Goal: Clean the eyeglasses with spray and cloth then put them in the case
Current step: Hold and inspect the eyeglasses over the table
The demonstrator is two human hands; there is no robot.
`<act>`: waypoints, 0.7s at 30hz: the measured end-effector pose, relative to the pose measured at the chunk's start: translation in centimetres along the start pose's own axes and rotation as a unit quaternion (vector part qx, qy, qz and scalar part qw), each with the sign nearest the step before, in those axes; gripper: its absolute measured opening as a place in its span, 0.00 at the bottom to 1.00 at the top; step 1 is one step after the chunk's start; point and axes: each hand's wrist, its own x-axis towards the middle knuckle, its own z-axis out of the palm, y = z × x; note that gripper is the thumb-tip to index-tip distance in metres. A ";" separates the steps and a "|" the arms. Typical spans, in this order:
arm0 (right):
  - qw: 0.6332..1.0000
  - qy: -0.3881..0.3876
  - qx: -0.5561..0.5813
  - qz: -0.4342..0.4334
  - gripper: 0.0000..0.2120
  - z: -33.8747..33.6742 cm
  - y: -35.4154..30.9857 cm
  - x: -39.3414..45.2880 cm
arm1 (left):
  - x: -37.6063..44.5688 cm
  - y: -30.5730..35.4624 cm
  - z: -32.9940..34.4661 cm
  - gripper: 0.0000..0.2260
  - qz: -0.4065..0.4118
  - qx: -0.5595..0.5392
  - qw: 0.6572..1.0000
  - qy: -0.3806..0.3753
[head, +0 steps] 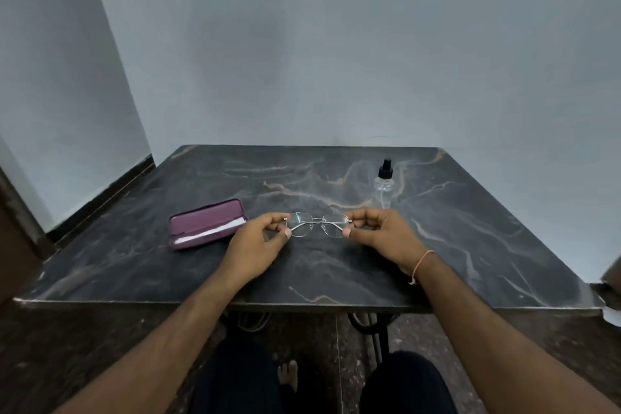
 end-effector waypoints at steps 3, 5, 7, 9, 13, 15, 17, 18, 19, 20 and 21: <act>0.997 0.024 0.069 -0.017 0.13 0.1 -0.3 1.5 | 1.9 0.3 0.2 0.13 -0.007 -0.124 0.992 0.020; 0.996 0.037 0.080 -0.022 0.13 0.2 -0.4 2.4 | 3.0 0.8 0.5 0.12 -0.017 -0.187 0.982 0.037; 0.994 0.043 0.098 -0.016 0.15 0.2 -0.3 3.0 | 3.7 1.2 0.9 0.12 -0.017 -0.221 0.974 0.044; 0.994 0.038 0.101 -0.019 0.19 0.3 -0.1 3.4 | 3.9 1.2 1.3 0.12 -0.014 -0.226 0.973 0.044; 0.996 0.022 0.059 -0.063 0.26 0.6 0.7 3.6 | 3.9 0.2 1.0 0.17 -0.015 -0.231 0.972 0.047; 0.996 0.017 0.021 -0.085 0.28 0.7 0.9 3.5 | 3.9 -0.1 1.0 0.16 -0.017 -0.233 0.971 0.053; 0.994 0.015 -0.013 -0.106 0.29 0.8 0.9 3.4 | 3.9 -0.2 1.1 0.14 -0.013 -0.227 0.972 0.052; 0.993 0.017 -0.028 -0.116 0.29 0.8 0.9 3.4 | 3.8 -0.2 1.2 0.14 -0.012 -0.223 0.973 0.051; 0.990 0.022 -0.047 -0.129 0.29 0.8 0.8 3.3 | 3.8 -0.1 1.3 0.13 -0.013 -0.221 0.974 0.049; 0.987 0.030 -0.071 -0.144 0.29 0.8 0.8 3.2 | 3.7 -0.1 1.3 0.13 -0.014 -0.220 0.974 0.048; 0.982 0.040 -0.095 -0.161 0.30 0.9 0.7 3.1 | 3.7 0.0 1.2 0.13 -0.016 -0.218 0.975 0.047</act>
